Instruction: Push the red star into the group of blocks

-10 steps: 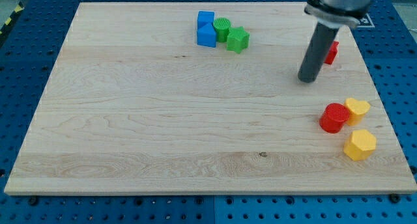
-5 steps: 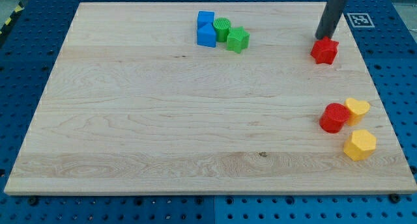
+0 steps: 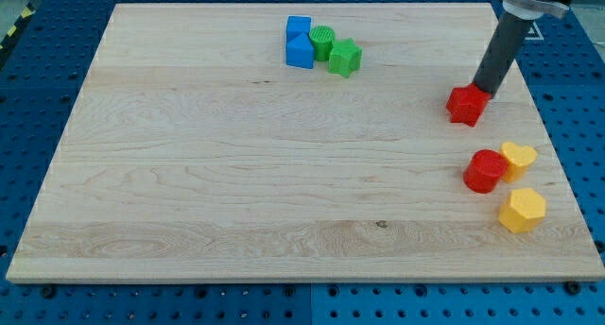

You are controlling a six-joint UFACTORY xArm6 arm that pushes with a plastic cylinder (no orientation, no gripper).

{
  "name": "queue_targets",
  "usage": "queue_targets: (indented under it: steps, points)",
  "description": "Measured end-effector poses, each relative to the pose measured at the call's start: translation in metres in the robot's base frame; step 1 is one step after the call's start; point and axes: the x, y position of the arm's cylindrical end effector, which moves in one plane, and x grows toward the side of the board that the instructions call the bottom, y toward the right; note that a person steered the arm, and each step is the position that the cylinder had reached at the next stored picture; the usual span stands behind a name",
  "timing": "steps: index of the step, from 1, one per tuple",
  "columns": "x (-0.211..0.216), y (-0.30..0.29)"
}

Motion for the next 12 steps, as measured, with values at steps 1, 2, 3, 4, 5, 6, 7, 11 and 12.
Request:
queue_targets:
  steps: [1, 2, 3, 4, 5, 6, 7, 11, 12]
  points:
    - [-0.012, -0.005]
    - [0.009, -0.005]
    - [0.03, -0.006]
    - [0.033, -0.013]
    - [0.026, -0.001]
    - [0.019, -0.006]
    - [0.018, -0.041]
    - [0.061, -0.058]
    - [0.052, -0.088]
